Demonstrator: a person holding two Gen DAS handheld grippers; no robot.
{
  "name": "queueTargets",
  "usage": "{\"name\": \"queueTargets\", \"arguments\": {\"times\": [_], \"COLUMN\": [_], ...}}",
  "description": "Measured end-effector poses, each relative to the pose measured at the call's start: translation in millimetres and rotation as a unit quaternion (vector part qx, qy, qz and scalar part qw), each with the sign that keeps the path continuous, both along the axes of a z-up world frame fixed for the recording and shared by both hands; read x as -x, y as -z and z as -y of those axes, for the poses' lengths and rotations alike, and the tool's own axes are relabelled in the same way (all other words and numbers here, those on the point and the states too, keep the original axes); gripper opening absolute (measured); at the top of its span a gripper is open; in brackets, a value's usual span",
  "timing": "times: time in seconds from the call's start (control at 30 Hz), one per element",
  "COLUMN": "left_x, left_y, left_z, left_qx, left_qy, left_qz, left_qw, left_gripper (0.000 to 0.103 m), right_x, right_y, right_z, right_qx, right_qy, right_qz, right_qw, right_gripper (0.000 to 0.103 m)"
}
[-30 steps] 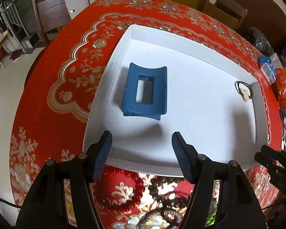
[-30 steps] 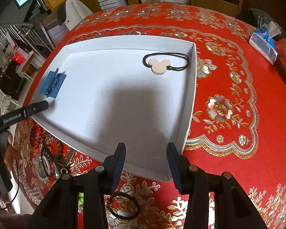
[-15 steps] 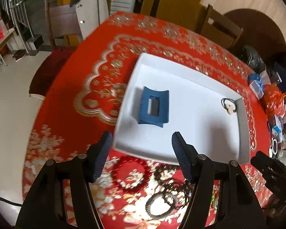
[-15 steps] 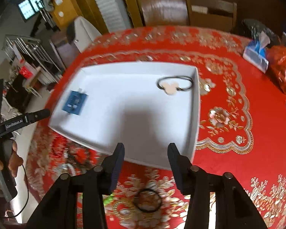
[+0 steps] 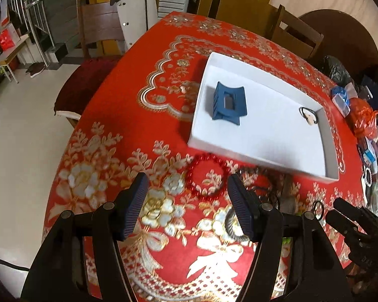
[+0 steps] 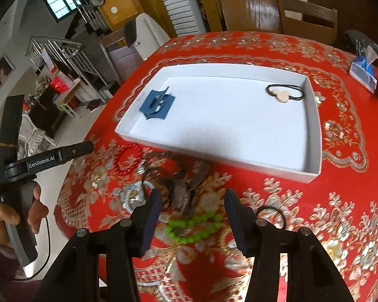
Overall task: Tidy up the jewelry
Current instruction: 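Withdraw both tools from the tray back toward the jewelry pile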
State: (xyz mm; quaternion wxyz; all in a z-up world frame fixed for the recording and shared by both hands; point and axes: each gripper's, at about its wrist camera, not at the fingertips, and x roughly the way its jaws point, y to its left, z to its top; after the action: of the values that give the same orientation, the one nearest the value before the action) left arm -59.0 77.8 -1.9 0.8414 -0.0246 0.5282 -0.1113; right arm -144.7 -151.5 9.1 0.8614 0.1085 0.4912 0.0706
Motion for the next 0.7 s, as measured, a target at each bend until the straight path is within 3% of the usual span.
{"name": "queueTargets", "arguments": {"times": [0.33,0.7], "left_x": [16,14], "left_y": [-8,1], "left_z": [-6,-11], "left_qx": [-0.008,-0.012], "left_qy": [0.012,0.007], "left_qz": [0.026,0.015], "left_qw": [0.9996,0.9998], "left_gripper": [0.065,0.065], "right_x": [9,7], "right_y": [-8,-5], "right_z": [-16,-16], "right_qx": [0.003,0.002], "right_qy": [-0.006,0.000], "right_qz": [0.012,0.002], "right_qw": [1.000,1.000], "right_gripper": [0.049,0.050]}}
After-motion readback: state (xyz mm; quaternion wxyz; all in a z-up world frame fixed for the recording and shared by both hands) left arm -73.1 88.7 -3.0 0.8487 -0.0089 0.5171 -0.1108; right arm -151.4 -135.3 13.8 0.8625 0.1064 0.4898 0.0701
